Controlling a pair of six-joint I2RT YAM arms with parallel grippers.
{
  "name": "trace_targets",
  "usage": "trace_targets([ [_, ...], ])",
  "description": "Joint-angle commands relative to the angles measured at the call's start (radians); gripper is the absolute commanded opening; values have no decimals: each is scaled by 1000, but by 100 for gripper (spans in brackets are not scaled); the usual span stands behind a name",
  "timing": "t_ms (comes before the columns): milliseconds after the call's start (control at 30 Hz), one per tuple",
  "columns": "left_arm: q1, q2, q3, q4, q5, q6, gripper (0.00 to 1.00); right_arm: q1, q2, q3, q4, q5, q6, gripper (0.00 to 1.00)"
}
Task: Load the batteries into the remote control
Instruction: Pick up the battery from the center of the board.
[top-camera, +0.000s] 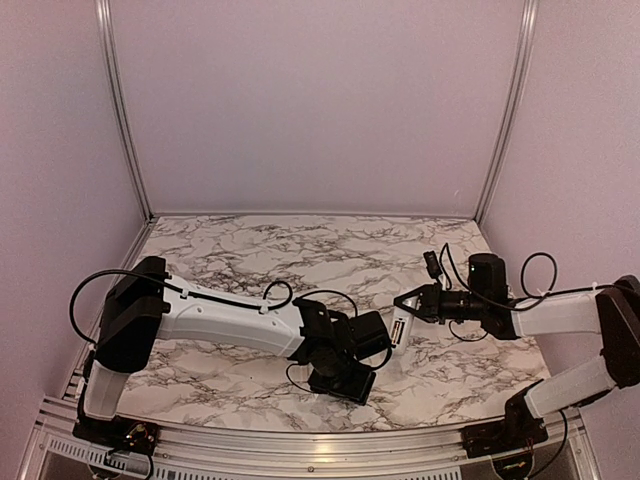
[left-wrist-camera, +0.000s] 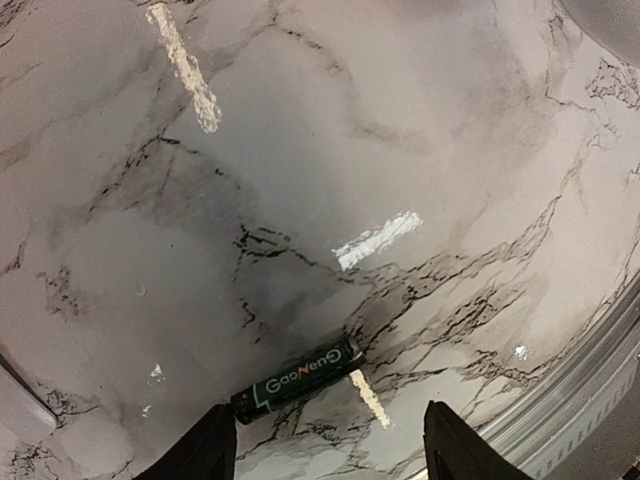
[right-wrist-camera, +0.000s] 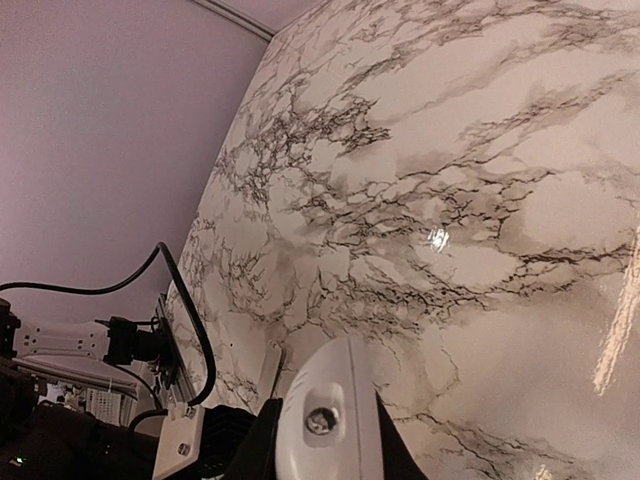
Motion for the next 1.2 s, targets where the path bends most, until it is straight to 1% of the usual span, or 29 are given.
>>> trace_targets([
  [0, -1, 12, -6, 20, -1, 3, 66, -10, 16, 14, 28, -6, -5, 0],
  [100, -1, 18, -8, 20, -2, 0, 66, -10, 13, 16, 26, -9, -5, 0],
  [267, 1, 31, 23, -16, -68, 10, 65, -10, 10, 15, 23, -7, -6, 0],
  [500, -3, 56, 43, -49, -97, 30, 61, -10, 6, 15, 20, -5, -10, 0],
  [700, -17, 71, 55, -71, -164, 91, 55, -10, 6, 12, 20, -4, -11, 0],
  [867, -34, 96, 70, -75, -171, 148, 52, -12, 7, 14, 19, -4, -11, 0],
  [1033, -52, 100, 64, -73, -160, 226, 45, -13, 7, 12, 17, -4, -11, 0],
  [1133, -51, 80, 31, -70, -178, 279, 37, -13, 6, 14, 16, -5, -13, 0],
  [1167, -51, 74, 21, -71, -188, 301, 33, -13, 6, 14, 16, -5, -13, 0],
])
